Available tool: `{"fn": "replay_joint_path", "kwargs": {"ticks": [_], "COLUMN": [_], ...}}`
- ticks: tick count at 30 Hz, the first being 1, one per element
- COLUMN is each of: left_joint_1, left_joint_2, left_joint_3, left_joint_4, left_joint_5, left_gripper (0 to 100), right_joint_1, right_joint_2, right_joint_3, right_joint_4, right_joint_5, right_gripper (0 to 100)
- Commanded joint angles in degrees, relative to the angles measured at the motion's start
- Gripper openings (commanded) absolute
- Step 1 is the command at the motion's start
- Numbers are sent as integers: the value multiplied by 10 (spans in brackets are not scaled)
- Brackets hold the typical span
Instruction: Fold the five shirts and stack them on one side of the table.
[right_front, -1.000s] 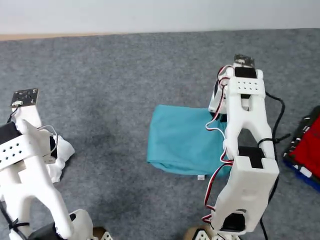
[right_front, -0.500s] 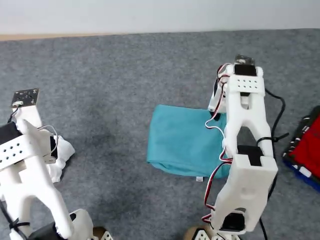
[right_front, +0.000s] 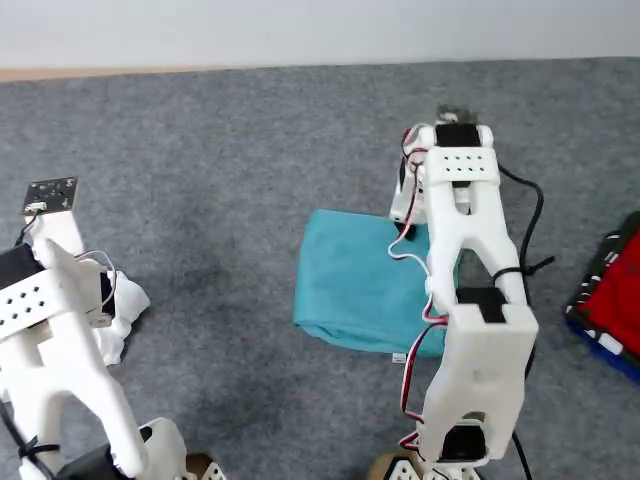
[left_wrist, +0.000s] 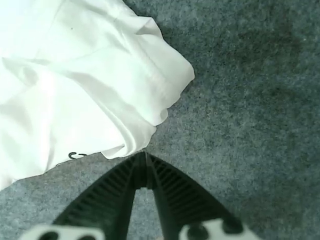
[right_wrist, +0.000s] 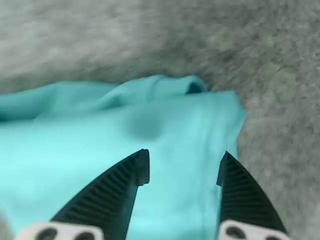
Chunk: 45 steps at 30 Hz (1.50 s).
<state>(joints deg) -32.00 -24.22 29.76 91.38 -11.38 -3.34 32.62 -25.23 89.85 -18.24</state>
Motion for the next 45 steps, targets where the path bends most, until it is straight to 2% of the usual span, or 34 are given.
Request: {"fn": "replay_joint_path", "kwargs": {"ticks": [1,5,12,22,27,33,39,45], "left_joint_1": [-1,-1,-2,0,0,0,0,0], "left_joint_2": [-17,-17,-17,-17,-17,-17,-17,-17], "left_joint_3": [-2,-2,-2,-2,-2,-2,-2,-2], "left_joint_4": [-4,-4,-4,-4,-4,-4,-6,-7], "left_joint_5": [-2,-2,-2,-2,-2,-2,-3,-3], "left_gripper": [7,7,7,7,7,7,7,7], "right_joint_1": [21,15,-2,-15,-35,-58,-55,-59], "right_joint_2": [24,27,-29,-73,-56,25,93,122], "right_joint_3": [-26,-31,-63,-64,-62,-65,-65,-65], "right_joint_4": [-41,-67,-33,127,119,84,67,61], "right_joint_5": [-6,15,22,24,73,65,45,47], "right_gripper": [230,230,230,230,232,238,326,333]}}
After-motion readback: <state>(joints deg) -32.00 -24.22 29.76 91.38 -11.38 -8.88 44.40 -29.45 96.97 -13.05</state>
